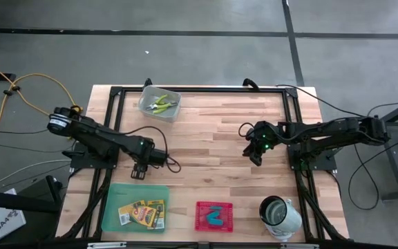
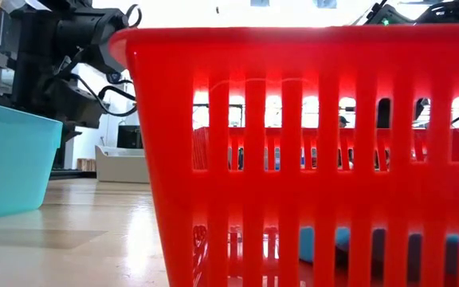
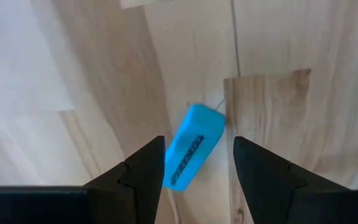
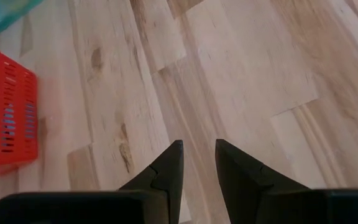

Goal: Pick & Place School Supplies
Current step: Put the blue eraser into the red bin

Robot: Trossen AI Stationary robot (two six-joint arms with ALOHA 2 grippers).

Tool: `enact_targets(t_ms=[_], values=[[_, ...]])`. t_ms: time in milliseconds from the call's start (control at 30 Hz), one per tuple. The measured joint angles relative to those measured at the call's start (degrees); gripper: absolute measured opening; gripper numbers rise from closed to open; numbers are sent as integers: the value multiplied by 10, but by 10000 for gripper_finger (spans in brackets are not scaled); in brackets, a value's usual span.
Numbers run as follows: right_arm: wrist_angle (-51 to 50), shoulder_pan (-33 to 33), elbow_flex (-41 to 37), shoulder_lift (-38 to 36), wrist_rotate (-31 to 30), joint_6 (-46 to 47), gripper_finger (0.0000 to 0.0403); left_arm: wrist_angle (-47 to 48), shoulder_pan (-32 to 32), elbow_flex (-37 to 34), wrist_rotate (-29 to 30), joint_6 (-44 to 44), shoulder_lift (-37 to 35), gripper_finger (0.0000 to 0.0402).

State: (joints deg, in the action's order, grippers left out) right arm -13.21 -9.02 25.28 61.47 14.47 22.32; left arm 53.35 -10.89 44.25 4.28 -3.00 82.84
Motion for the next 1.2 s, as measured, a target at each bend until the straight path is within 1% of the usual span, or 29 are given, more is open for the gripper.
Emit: enact_targets(t_ms=[100, 300, 533, 633, 900, 967, 1200], values=[[0, 0, 0, 0, 11, 2, 85, -1, 0, 0, -9, 5, 19, 182], [0, 0, 0, 0, 11, 3, 85, 1, 0, 1, -12, 7, 59, 182], [0, 0, 0, 0, 11, 4, 85, 2, 0, 1, -11, 7, 65, 178], [1, 0, 0, 0, 11, 4, 85, 2, 0, 0, -11, 6, 65, 161], [0, 0, 0, 0, 11, 4, 85, 4, 0, 0, -14, 5, 65, 92], [1, 0, 0, 0, 11, 4, 85, 4, 0, 0, -15, 6, 65, 86], [1, 0, 0, 0, 11, 4, 85, 10, 0, 1, -16, 4, 66, 83]])
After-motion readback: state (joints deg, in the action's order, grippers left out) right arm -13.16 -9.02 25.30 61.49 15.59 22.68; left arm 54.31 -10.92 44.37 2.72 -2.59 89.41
